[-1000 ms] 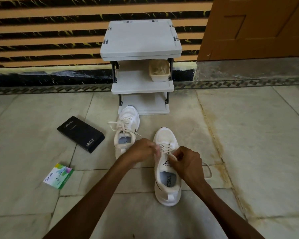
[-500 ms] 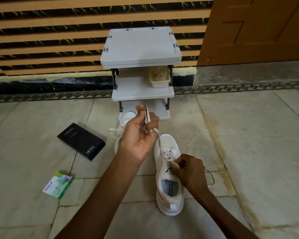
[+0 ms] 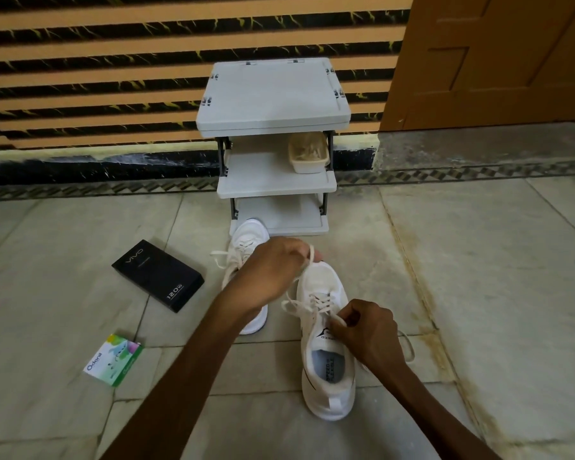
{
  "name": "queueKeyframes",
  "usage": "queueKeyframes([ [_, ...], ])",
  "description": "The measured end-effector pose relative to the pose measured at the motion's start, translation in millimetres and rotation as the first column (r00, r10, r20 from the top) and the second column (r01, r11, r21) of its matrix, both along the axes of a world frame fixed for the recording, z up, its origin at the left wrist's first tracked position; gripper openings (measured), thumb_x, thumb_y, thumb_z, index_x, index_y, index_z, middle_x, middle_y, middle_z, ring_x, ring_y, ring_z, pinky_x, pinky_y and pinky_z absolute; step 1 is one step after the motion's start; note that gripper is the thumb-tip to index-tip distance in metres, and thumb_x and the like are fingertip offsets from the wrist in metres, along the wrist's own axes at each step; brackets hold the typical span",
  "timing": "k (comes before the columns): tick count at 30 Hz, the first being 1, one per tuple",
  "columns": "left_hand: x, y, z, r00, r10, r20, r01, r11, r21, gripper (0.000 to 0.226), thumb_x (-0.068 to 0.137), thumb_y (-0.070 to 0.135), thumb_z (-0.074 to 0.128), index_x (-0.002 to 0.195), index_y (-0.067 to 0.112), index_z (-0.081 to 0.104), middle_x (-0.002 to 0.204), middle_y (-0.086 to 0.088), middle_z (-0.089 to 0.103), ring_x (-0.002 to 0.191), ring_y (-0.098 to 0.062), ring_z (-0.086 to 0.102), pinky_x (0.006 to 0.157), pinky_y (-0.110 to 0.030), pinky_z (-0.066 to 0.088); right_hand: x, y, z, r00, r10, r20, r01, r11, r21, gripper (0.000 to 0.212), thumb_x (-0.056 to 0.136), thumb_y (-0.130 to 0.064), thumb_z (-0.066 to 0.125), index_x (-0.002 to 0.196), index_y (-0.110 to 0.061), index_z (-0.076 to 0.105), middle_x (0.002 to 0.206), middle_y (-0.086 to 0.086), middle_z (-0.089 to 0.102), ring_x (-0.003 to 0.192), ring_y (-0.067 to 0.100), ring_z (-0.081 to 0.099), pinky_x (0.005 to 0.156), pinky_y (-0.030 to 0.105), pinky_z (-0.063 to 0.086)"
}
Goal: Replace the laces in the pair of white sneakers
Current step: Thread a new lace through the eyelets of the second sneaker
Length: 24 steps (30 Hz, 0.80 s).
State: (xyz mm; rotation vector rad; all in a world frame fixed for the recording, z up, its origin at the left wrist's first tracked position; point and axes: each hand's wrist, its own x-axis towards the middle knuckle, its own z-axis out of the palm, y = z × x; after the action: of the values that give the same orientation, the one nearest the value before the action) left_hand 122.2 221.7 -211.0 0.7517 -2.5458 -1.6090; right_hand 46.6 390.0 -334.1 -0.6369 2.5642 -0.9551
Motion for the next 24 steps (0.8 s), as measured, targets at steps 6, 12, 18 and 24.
queueKeyframes([
  [6, 8, -2, -47, 0.993, -0.001, 0.12, 0.027, 0.975, -0.22, 0.032, 0.09, -0.001, 0.043, 0.117, 0.016, 0.049, 0.088, -0.004, 0.061, 0.085, -0.025, 0.06, 0.078, -0.037, 0.05, -19, 2, 12, 0.979, 0.024, 0.201, -0.04, 0.996, 0.075, 0.011, 0.072, -0.027, 0.084, 0.07, -0.025, 0.073, 0.07, -0.006, 0.072, 0.065, 0.008, 0.068, 0.067, 0.024, 0.056],
  [12, 3, 9, -79, 0.995, 0.096, -0.024, -0.097, 0.994, -0.048, 0.024, 0.084, -0.008, 0.052, 0.073, 0.009, 0.064, 0.067, -0.009, 0.07, 0.055, -0.012, 0.065, 0.061, -0.029, 0.051, -27, 9, 10, 0.9, 0.013, 0.435, 0.028, 0.996, -0.088, 0.008, 0.072, -0.007, 0.084, 0.077, -0.006, 0.077, 0.074, 0.011, 0.074, 0.069, 0.023, 0.073, 0.07, 0.034, 0.061],
  [18, -5, 26, -106, 0.999, 0.02, -0.043, -0.026, 0.989, -0.149, 0.007, 0.078, 0.015, 0.076, 0.077, 0.02, 0.079, 0.078, 0.007, 0.075, 0.072, -0.003, 0.067, 0.074, -0.027, 0.055, -32, 19, 6, 0.764, 0.041, 0.644, 0.109, 0.975, -0.192, 0.013, 0.076, -0.004, 0.079, 0.086, 0.002, 0.074, 0.085, 0.018, 0.074, 0.076, 0.023, 0.072, 0.076, 0.033, 0.06],
  [24, -11, 32, -115, 0.99, 0.114, -0.084, -0.114, 0.993, 0.01, 0.029, 0.087, -0.012, 0.052, 0.09, 0.003, 0.077, 0.074, -0.006, 0.069, 0.068, -0.015, 0.063, 0.073, -0.032, 0.054, -31, 20, 5, 0.753, 0.047, 0.656, 0.125, 0.969, -0.213, 0.016, 0.078, -0.003, 0.077, 0.091, 0.006, 0.072, 0.09, 0.022, 0.073, 0.082, 0.028, 0.07, 0.083, 0.04, 0.059],
])
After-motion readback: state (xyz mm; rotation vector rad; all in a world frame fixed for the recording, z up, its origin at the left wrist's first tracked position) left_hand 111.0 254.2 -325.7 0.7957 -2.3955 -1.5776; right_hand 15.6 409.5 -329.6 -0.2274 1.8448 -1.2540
